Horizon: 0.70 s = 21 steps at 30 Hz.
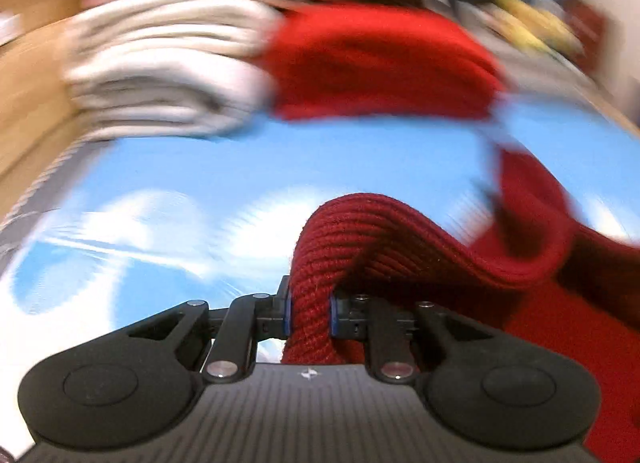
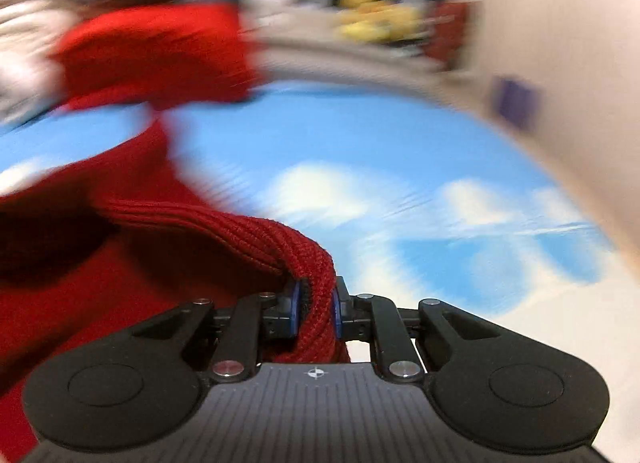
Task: Fold small clothes
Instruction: 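Grasp the sweater hem with the left gripper while the right gripper grasps the hem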
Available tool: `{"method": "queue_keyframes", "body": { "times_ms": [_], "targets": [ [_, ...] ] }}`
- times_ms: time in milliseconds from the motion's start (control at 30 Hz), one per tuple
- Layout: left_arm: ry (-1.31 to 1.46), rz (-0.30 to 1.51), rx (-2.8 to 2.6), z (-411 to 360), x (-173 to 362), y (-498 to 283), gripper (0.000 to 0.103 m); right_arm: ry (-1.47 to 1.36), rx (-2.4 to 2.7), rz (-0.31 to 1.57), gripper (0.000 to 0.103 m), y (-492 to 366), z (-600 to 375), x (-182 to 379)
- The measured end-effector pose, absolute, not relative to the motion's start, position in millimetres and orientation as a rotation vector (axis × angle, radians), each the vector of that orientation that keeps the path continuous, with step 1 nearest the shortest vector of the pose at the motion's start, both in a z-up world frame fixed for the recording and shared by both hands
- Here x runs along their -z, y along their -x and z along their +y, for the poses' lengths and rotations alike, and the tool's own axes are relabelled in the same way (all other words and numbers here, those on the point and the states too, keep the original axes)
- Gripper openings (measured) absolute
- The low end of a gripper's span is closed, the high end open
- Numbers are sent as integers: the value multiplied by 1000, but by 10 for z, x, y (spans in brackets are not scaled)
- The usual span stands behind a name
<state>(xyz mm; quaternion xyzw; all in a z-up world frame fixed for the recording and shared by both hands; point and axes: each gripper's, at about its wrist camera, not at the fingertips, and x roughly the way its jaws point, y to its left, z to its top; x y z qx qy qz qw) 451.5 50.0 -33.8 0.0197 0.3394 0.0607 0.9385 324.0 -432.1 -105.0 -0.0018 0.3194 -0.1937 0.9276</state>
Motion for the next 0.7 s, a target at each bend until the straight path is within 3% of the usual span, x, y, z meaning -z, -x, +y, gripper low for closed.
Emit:
{"method": "queue_keyframes", "body": {
  "times_ms": [33,100,133,167,200,300,533,567,600,633,667,700],
  "targets": [
    [-3,661,-210,693,257,-4657,19,-26,491,623,17,-3331,-4551,961],
    [75,609,-380,1073,155,-4860,36,-84,696,583,25,-3464,-4966,806],
    [103,607,-457,1231,150,-4924,61,-91,762,579,45,-3497,-5073,785],
    [115,620,-515,1350,181,-4963,79,-91,786,590,73,-3510,-5135,777],
    [114,635,-532,1428,222,-4984,84,-94,756,598,82,-3467,-5154,794],
    [110,719,-437,1539,517,-4873,88,-159,547,630,84,-3188,-4985,982],
    [284,1049,21,1273,1459,-4046,88,-495,62,987,84,-2635,-4451,1930],
    [301,1089,60,1201,1562,-3995,88,-492,29,1003,89,-2608,-4346,2023],
    [326,1137,103,1123,1687,-3947,87,-388,24,963,87,-2562,-4133,1989],
    [300,1133,122,1022,1729,-3866,88,-255,-1,989,74,-2584,-3912,1955],
    [208,1097,123,904,1705,-3801,72,-176,6,990,47,-2609,-3816,1918],
    [117,1106,153,785,1691,-3761,52,-187,-3,987,26,-2604,-3801,1876]
  ]
}}
